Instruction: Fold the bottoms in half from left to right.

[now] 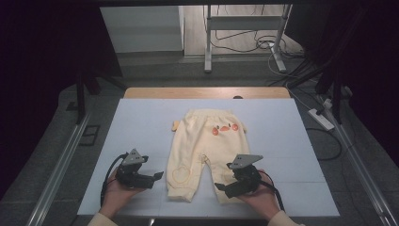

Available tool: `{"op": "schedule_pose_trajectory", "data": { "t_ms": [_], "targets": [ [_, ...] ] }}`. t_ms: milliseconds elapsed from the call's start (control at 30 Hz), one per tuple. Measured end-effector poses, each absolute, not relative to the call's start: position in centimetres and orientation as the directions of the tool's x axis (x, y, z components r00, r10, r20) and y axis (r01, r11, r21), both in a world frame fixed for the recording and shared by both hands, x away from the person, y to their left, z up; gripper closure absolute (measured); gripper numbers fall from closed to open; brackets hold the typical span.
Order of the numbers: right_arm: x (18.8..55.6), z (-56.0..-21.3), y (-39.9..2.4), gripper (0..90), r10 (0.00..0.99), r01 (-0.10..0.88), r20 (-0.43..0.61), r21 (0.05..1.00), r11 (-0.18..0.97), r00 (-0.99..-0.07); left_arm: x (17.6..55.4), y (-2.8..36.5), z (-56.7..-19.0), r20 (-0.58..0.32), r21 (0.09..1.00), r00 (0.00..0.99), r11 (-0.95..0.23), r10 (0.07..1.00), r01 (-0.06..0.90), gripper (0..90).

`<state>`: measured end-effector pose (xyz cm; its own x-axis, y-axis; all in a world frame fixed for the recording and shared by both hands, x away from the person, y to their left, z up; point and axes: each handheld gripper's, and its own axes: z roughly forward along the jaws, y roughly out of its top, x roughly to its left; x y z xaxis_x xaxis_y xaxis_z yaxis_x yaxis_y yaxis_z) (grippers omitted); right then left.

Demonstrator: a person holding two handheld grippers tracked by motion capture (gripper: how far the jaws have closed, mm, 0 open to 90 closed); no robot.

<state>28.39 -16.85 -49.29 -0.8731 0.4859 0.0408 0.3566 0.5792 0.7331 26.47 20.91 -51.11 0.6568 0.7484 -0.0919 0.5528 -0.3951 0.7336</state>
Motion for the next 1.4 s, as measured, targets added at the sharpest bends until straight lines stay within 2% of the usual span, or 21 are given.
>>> {"op": "schedule_pose_trajectory", "data": {
  "t_ms": [1400],
  "targets": [
    [28.1, -49.5, -9.0, 15.5, 0.347, 0.269, 0.041, 0.718, 0.642, -0.937, 26.6, 21.0, -51.2, -0.099, 0.734, 0.659, -0.392, 0.745, 0.554, 11.5]
  ]
}}
